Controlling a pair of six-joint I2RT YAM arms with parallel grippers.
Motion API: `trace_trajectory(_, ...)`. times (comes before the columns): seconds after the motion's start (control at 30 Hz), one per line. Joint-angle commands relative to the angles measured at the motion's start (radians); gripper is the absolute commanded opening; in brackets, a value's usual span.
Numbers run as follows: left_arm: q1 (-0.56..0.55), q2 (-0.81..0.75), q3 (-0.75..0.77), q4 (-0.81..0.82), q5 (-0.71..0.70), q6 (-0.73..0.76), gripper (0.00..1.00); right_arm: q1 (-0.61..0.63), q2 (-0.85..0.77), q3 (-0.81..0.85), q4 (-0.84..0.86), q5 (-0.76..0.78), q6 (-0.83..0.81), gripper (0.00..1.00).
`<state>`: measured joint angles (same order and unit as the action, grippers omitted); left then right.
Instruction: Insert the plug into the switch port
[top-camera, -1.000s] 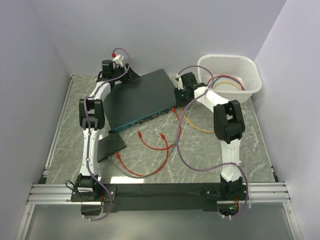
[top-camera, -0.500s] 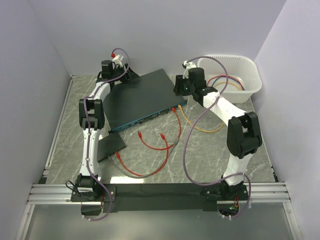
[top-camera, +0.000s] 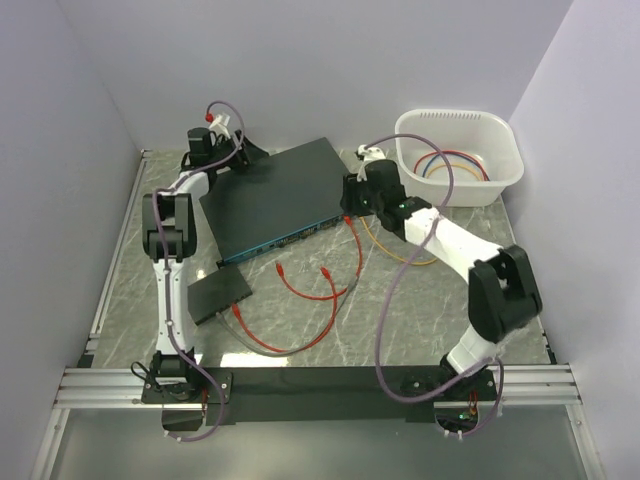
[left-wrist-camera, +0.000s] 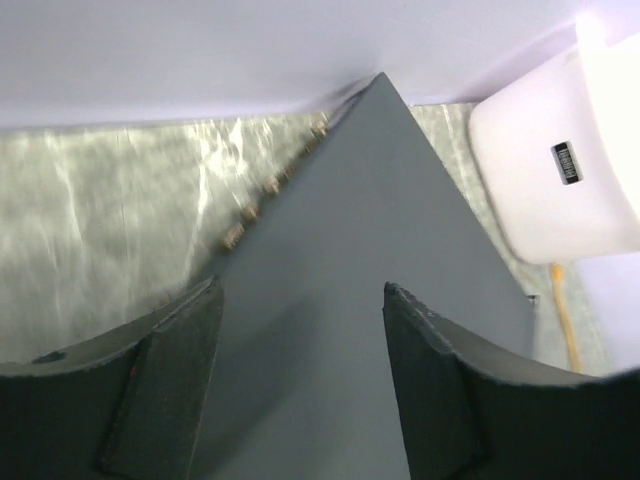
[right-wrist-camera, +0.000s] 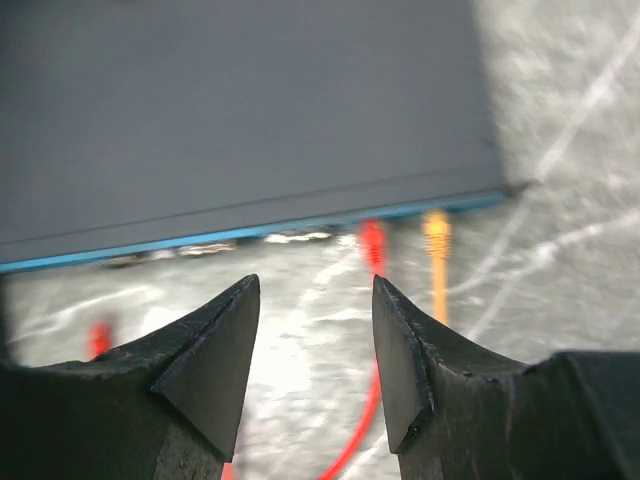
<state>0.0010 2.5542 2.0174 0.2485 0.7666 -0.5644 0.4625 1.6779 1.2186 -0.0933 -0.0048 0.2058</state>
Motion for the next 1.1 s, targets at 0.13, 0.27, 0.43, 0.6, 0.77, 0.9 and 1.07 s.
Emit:
trace_trajectory(0.13,-0.006,-0.353,-0.234,0.034,-0.099,-0.058,0.77,0.151,-0.219,-0.126,0.001,0.097,0.015,0.56)
trace_trajectory(0.27,-0.025,-0.538,-0.402,0.008,-0.170,-0.022,0.81,0.192,-0.323,-0.224,0.017,0.085,0.044,0.56)
trace_trajectory(0.43,-0.070,-0.764,-0.601,-0.060,-0.280,0.034,0.81,0.219,-0.455,-0.315,0.009,0.062,0.081,0.56)
trace_trajectory(0.6,-0.182,-0.982,-0.779,-0.139,-0.462,0.067,0.82,0.243,-0.558,-0.373,-0.006,0.048,0.116,0.56)
trace_trajectory(0.77,-0.358,-1.152,-0.942,-0.232,-0.668,0.087,0.83,0.269,-0.641,-0.393,-0.063,0.078,0.133,0.56)
trace_trajectory(0.9,-0.421,-1.264,-1.054,-0.293,-0.756,0.018,0.82,0.281,-0.719,-0.430,-0.092,0.097,0.176,0.56)
trace_trajectory(1.07,-0.536,-1.422,-1.154,-0.388,-0.839,-0.026,0.82,0.291,-0.811,-0.484,-0.117,0.077,0.236,0.56)
